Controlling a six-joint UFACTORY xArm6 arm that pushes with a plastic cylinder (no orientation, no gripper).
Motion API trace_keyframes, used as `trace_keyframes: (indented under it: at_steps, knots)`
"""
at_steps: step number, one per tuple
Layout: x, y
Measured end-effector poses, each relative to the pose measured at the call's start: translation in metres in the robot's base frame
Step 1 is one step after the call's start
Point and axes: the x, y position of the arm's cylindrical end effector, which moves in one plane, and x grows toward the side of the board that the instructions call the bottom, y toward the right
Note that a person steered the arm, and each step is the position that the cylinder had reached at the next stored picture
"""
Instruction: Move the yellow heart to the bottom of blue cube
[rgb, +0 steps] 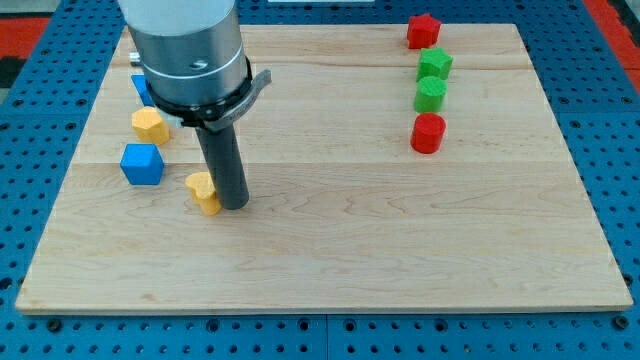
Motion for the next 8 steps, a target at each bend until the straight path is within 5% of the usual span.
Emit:
trace_keyframes:
  at_steps: [8]
  knots:
    - [0.022, -0.092]
